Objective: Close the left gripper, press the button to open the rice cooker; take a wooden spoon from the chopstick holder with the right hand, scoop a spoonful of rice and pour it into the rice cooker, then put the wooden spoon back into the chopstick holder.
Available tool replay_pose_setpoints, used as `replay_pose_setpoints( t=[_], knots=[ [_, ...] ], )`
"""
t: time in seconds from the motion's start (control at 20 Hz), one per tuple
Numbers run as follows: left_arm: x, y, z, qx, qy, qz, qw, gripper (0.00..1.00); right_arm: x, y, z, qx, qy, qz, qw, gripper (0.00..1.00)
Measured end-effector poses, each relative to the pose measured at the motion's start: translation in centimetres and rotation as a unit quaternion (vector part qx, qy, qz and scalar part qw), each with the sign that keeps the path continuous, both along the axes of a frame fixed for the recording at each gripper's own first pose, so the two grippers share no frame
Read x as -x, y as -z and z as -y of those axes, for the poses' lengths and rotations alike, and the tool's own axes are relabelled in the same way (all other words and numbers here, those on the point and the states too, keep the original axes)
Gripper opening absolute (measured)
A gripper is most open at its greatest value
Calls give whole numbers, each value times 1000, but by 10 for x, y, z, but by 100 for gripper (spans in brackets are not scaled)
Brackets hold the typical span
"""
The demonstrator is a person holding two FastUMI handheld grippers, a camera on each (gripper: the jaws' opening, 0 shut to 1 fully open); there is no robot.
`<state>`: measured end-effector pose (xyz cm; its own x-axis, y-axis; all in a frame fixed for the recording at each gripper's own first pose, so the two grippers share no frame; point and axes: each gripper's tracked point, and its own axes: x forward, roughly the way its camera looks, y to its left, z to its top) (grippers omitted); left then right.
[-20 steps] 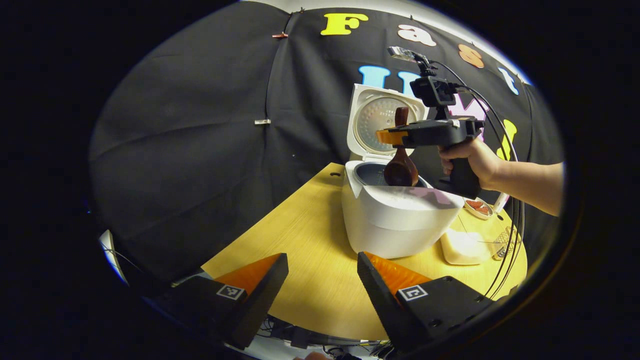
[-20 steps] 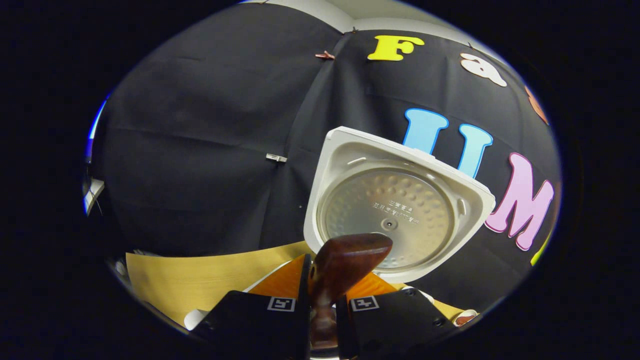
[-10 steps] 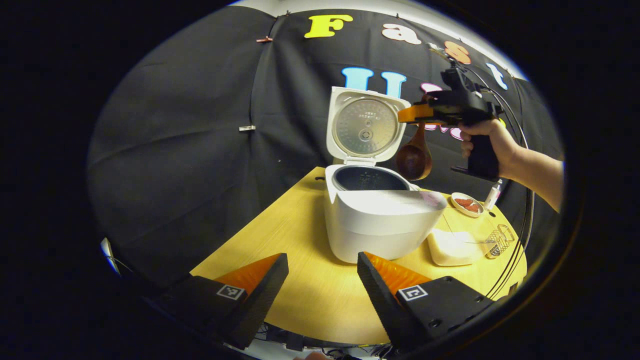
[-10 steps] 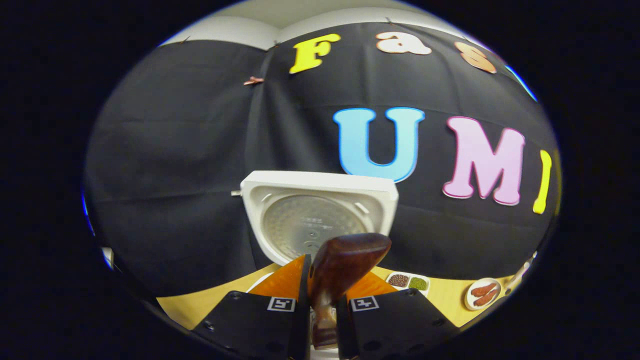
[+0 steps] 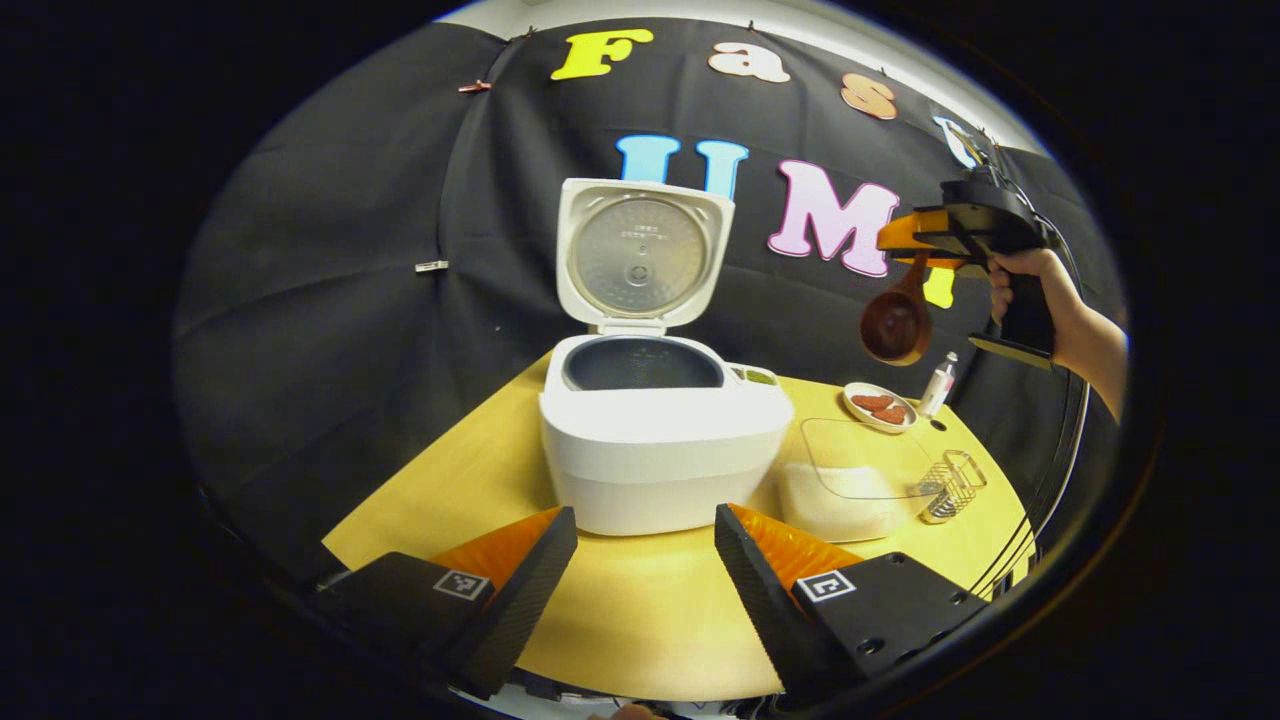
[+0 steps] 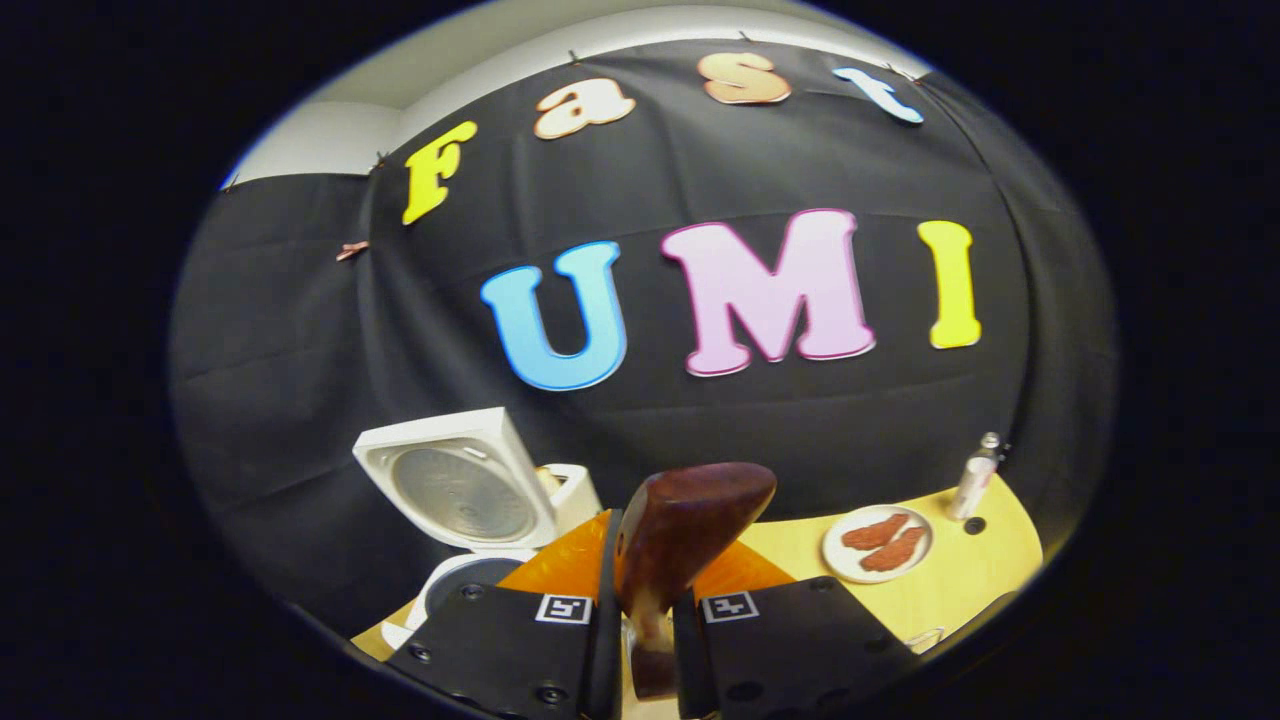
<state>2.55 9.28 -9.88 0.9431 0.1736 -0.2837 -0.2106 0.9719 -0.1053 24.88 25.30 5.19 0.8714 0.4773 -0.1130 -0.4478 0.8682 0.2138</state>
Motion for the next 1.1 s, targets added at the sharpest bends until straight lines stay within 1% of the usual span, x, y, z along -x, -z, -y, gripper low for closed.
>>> replay_pose_setpoints(
  t=[0.25,0.4,0.5,0.55,0.6,0.65,0.75,0.9,1.1],
  knots=[
    [-11,-10,41,-12,13,-2,1000,96,-19,12,111,-9,65,-19,998,25],
    [-19,-13,54,-14,9,-5,1000,96,-26,29,161,-16,94,-38,995,25],
    [-22,-13,59,-12,-1,-8,1000,96,-31,45,185,-14,108,-48,993,25],
    [-24,-14,60,-13,-7,-9,1000,96,-33,54,196,-12,112,-52,992,25],
    [-25,-15,61,-16,-15,-10,1000,96,-33,63,205,-9,118,-56,991,20],
    [-26,-15,61,-18,-22,-11,1000,96,-34,73,214,-8,122,-60,991,25],
    [-28,-18,61,-23,-36,-13,999,96,-33,93,225,-8,131,-71,989,25],
    [-26,-19,63,-28,-60,-17,998,96,-39,131,239,-17,140,-103,985,25],
    [-20,-19,64,-31,-89,-24,995,96,-46,175,243,-29,144,-138,979,25]
  ],
)
